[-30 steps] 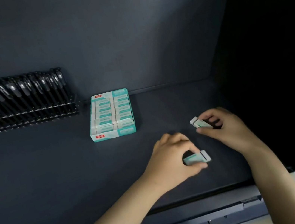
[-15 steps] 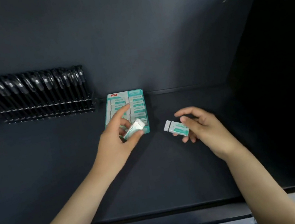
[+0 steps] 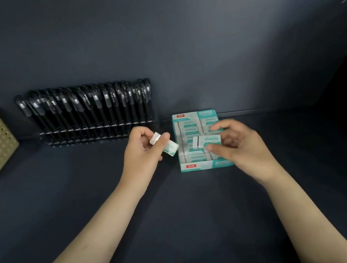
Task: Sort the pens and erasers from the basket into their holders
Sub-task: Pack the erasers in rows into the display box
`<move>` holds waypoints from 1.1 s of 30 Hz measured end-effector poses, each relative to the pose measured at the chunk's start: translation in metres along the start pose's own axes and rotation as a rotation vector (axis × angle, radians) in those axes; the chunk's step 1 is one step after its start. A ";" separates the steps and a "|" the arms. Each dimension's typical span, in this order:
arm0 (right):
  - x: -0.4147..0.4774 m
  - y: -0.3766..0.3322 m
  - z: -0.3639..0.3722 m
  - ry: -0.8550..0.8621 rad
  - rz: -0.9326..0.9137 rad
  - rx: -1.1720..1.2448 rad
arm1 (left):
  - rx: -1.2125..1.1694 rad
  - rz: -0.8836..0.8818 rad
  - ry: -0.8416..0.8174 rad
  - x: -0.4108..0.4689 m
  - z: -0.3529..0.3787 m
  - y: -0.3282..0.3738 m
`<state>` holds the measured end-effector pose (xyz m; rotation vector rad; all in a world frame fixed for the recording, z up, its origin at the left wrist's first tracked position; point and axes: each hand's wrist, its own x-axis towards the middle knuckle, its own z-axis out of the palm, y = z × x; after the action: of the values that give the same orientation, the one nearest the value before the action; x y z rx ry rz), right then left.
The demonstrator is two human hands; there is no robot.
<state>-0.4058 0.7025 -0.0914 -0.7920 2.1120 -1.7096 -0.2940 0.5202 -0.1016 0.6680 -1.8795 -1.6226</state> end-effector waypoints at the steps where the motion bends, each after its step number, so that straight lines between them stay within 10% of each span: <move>1: 0.000 0.001 0.004 -0.002 -0.016 -0.093 | -0.014 -0.010 -0.013 0.003 -0.004 -0.004; 15: -0.007 0.021 0.026 0.044 -0.240 -0.533 | -0.351 -0.142 -0.061 0.027 -0.010 -0.024; 33: -0.010 0.020 0.023 0.174 -0.319 -0.398 | -0.232 -0.039 -0.193 0.012 -0.007 -0.016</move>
<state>-0.3891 0.6928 -0.1174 -1.1841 2.6104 -1.5653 -0.2976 0.5051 -0.1153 0.4659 -1.7781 -1.9537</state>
